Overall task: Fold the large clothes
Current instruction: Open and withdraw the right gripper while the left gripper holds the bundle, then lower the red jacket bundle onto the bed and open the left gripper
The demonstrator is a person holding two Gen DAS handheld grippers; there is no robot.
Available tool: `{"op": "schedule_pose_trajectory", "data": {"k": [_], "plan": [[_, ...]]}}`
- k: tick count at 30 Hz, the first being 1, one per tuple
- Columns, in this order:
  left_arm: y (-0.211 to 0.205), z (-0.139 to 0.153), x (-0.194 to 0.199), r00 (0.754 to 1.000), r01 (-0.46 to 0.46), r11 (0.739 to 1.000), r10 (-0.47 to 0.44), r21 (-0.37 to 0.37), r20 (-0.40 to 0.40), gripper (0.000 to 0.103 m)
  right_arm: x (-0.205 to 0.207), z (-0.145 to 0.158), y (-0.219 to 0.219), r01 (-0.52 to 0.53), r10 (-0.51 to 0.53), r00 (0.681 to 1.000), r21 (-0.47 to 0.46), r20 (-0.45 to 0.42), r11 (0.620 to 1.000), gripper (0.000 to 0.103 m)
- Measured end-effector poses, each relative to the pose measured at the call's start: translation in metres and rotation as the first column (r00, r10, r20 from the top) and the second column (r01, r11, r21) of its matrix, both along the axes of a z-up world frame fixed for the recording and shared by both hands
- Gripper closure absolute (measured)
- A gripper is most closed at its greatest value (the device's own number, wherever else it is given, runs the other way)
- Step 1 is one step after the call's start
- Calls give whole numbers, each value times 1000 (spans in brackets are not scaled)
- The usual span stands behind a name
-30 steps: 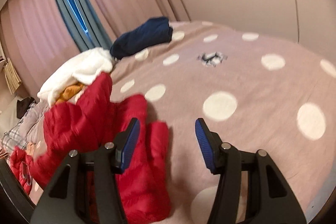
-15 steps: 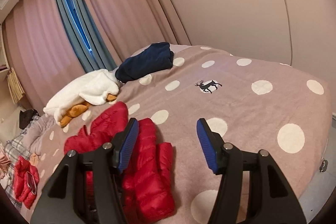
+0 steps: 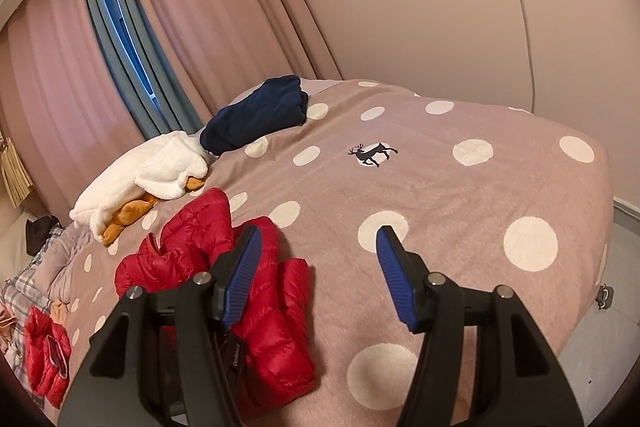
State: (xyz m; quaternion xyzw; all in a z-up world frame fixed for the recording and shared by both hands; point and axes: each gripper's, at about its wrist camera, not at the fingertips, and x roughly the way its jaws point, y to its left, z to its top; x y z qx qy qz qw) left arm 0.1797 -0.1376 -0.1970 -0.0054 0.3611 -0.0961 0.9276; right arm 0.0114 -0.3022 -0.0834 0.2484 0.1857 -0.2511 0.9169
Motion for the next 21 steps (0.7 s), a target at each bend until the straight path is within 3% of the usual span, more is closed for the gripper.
{"op": "schedule_pose_trajectory", "data": {"k": [3, 5, 7, 13, 18, 21], "plan": [[4, 4, -9, 1000, 8, 1000, -8, -8, 24, 62, -1, 1, 4, -4, 4, 1000, -12, -5, 1000, 43], [5, 9, -15, 999, 32, 999, -31, -30, 44, 49, -2, 2, 4, -4, 4, 1000, -13, 0, 1000, 43], [6, 16, -22, 998, 50, 998, -48, -50, 43, 42, -3, 3, 3, -5, 5, 1000, -8, -1, 1000, 41], [10, 41, -47, 998, 26, 1000, -25, -10, 54, 41, -11, 9, 3, 9, -9, 1000, -16, 5, 1000, 38], [25, 60, -60, 997, -41, 995, 47, -92, 62, 41, -20, 16, 6, 28, -27, 999, -32, 19, 999, 36], [25, 68, -63, 994, -66, 993, 74, -99, 86, 41, -24, 18, 7, 42, -41, 999, -47, 21, 998, 36]]}}
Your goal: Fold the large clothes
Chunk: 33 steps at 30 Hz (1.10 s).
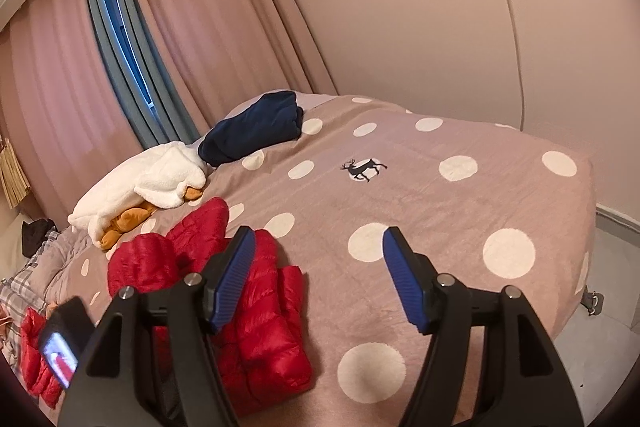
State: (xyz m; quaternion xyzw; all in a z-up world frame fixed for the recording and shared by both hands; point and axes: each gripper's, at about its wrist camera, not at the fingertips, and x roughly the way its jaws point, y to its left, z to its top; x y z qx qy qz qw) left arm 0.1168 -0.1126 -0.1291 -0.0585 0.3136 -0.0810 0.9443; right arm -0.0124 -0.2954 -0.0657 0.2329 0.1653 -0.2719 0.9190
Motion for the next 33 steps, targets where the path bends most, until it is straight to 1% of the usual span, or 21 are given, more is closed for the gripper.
{"op": "schedule_pose_trajectory", "data": {"k": [3, 7, 10, 13, 17, 20, 22, 23, 24, 25, 28, 30, 33], "plan": [[-2, 7, -6, 1000, -23, 1000, 23, 15, 13, 41, -1, 0, -3, 5, -5, 1000, 4, -1, 1000, 35], [-3, 15, -13, 999, -28, 1000, 28, 6, 26, 41, -1, -2, -4, 8, -8, 1000, 10, -16, 1000, 34], [2, 21, -19, 999, -30, 999, 30, -19, 26, 41, -2, -2, -5, 7, -7, 1000, 14, -16, 1000, 34], [10, 30, -25, 999, -22, 998, 24, -63, 38, 41, -5, 1, -4, 13, -13, 1000, 10, -10, 1000, 34], [22, 44, -39, 995, -53, 996, 59, -74, 82, 41, -6, 3, -2, 6, -6, 1000, 10, -8, 1000, 34], [31, 53, -47, 993, -49, 994, 59, -98, 102, 41, -5, 1, 0, -4, 4, 1000, 15, -13, 1000, 34], [37, 56, -50, 987, -83, 993, 94, -88, 129, 41, -4, 0, 2, -12, 12, 1000, 18, -17, 1000, 34], [41, 56, -51, 979, -123, 990, 133, -75, 152, 41, -3, -1, 4, -17, 17, 1000, 19, -21, 1000, 34], [45, 56, -50, 974, -150, 987, 159, -65, 159, 41, -2, -1, 5, -21, 22, 999, 18, -25, 1000, 34], [48, 54, -48, 972, -170, 983, 178, -62, 156, 41, -1, -1, 8, -26, 26, 999, 14, -28, 1000, 34], [66, 52, -38, 971, -198, 975, 209, -99, 119, 41, 1, -2, 14, -38, 38, 999, 1, -34, 999, 34], [76, 50, -31, 962, -240, 965, 251, -106, 106, 41, 2, -2, 19, -45, 45, 998, -4, -37, 999, 34], [88, 49, -26, 954, -275, 954, 286, -116, 94, 41, 8, -4, 27, -64, 63, 997, -15, -48, 998, 34]]}}
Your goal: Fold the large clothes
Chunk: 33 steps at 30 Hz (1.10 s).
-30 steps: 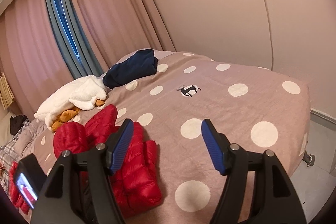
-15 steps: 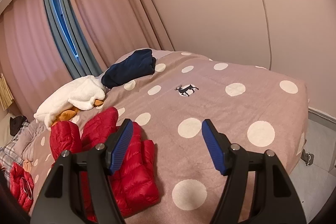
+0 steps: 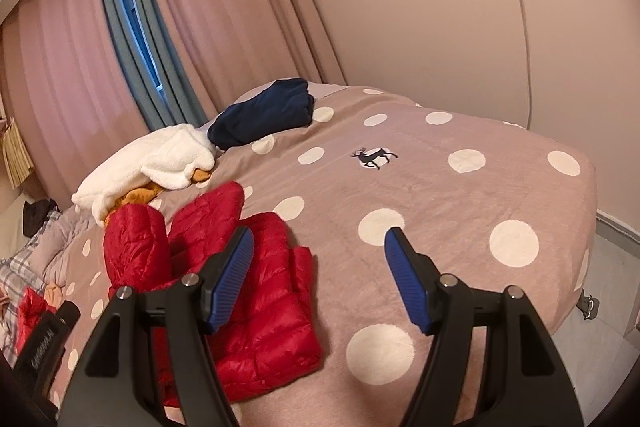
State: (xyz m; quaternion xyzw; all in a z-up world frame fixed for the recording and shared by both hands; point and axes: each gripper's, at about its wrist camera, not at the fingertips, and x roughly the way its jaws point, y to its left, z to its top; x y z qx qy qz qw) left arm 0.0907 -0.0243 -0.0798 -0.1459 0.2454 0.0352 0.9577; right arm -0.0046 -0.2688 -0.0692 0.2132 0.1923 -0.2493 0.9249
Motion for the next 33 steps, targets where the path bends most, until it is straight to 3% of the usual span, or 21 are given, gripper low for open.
{"op": "schedule_pose_trajectory", "data": {"k": [6, 8, 10, 14, 18, 23, 26, 33], "plan": [[24, -5, 7, 995, -97, 995, 97, 5, -6, 41, 15, -3, 17, -54, 54, 998, -11, -10, 998, 28], [33, -8, 12, 992, -126, 992, 126, 10, -20, 47, 23, -3, 23, -99, 99, 995, -6, -4, 995, 12], [45, -12, 16, 987, -152, 988, 152, -2, -41, 51, 33, -2, 33, -157, 156, 988, -29, -5, 987, 8], [62, -18, 22, 971, -230, 973, 230, 16, -61, 53, 51, -1, 58, -226, 224, 974, -90, -28, 970, 7], [77, -23, 25, 961, -265, 964, 263, -7, -83, 54, 64, -10, 69, -303, 301, 953, -32, -41, 953, 7], [92, -30, 30, 948, -300, 953, 294, -35, -124, 54, 79, -17, 85, -340, 336, 940, -73, -62, 937, 6], [97, -34, 33, 943, -308, 951, 300, -39, -143, 54, 90, -23, 87, -390, 387, 920, -42, -69, 920, 6], [100, -36, 33, 941, -312, 950, 304, -33, -152, 54, 81, -10, 97, -438, 439, 899, -78, -2, 896, 4]]}}
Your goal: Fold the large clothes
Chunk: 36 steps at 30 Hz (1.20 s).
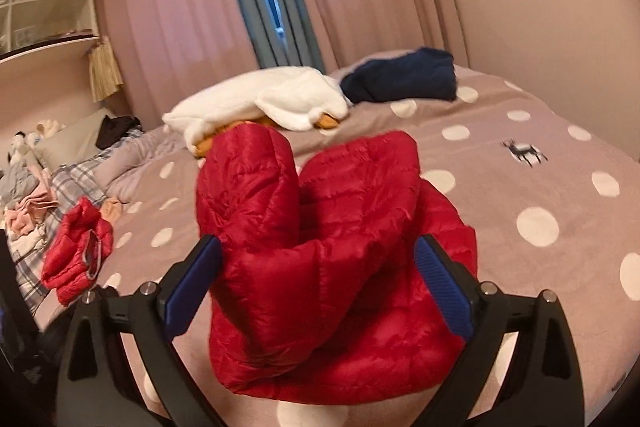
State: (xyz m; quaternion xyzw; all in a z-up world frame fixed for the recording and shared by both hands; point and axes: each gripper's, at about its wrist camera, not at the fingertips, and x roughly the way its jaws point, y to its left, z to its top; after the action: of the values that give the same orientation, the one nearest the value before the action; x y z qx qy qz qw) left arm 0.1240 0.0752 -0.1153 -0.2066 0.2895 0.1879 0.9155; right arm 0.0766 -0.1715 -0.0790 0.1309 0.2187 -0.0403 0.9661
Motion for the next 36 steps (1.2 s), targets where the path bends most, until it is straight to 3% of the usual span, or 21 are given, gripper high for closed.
{"op": "schedule_pose_trajectory", "data": {"k": [4, 7, 10, 12, 13, 14, 16, 17, 20, 24, 28, 32, 36], "plan": [[4, -1, -1, 1000, -10, 1000, 10, -10, -1, 54, 3, -1, 5, -55, 55, 998, 1, -10, 998, 1], [8, -1, 0, 1000, -14, 1000, 14, -19, -2, 54, -1, 3, 6, -74, 73, 997, 28, 30, 997, 1], [7, -3, 1, 1000, -13, 1000, 13, -13, -8, 54, 10, -1, 14, -15, 14, 1000, -84, -15, 996, 1], [8, -4, 2, 1000, -12, 1000, 12, -16, -13, 54, 20, -13, 11, -18, 14, 999, -77, -47, 997, 5], [8, -4, 2, 1000, -10, 1000, 10, -19, -13, 54, 23, -19, 8, -26, 23, 998, -55, -57, 998, 18], [8, -4, 2, 1000, -9, 1000, 9, -21, -14, 54, 29, -26, 5, -23, 19, 996, -45, -86, 999, 41], [7, -5, 2, 1000, -7, 1000, 7, -20, -17, 54, 39, -36, 4, -2, -10, 990, -83, -140, 997, 75], [6, -5, 3, 1000, -2, 1000, 2, -20, -19, 54, 39, -39, 1, 12, -24, 990, -89, -138, 996, 80], [2, -5, 3, 1000, 17, 1000, -17, -17, -14, 54, 30, -34, -12, 38, -41, 995, -36, -87, 999, 84], [-5, -4, 2, 999, 37, 999, -37, 2, -10, 54, 18, -23, -22, 107, -112, 992, -82, -54, 991, 84], [-12, -3, 1, 999, 52, 999, -52, 16, -3, 54, 7, -25, -44, 181, -184, 981, -54, -56, 982, 84], [-20, -4, 2, 996, 86, 996, -86, 23, -4, 54, 5, -43, -68, 287, -297, 949, -97, -110, 953, 83], [-29, -5, 2, 994, 108, 994, -108, 33, -9, 54, 20, -94, -98, 326, -337, 903, -86, -266, 941, 78]]}}
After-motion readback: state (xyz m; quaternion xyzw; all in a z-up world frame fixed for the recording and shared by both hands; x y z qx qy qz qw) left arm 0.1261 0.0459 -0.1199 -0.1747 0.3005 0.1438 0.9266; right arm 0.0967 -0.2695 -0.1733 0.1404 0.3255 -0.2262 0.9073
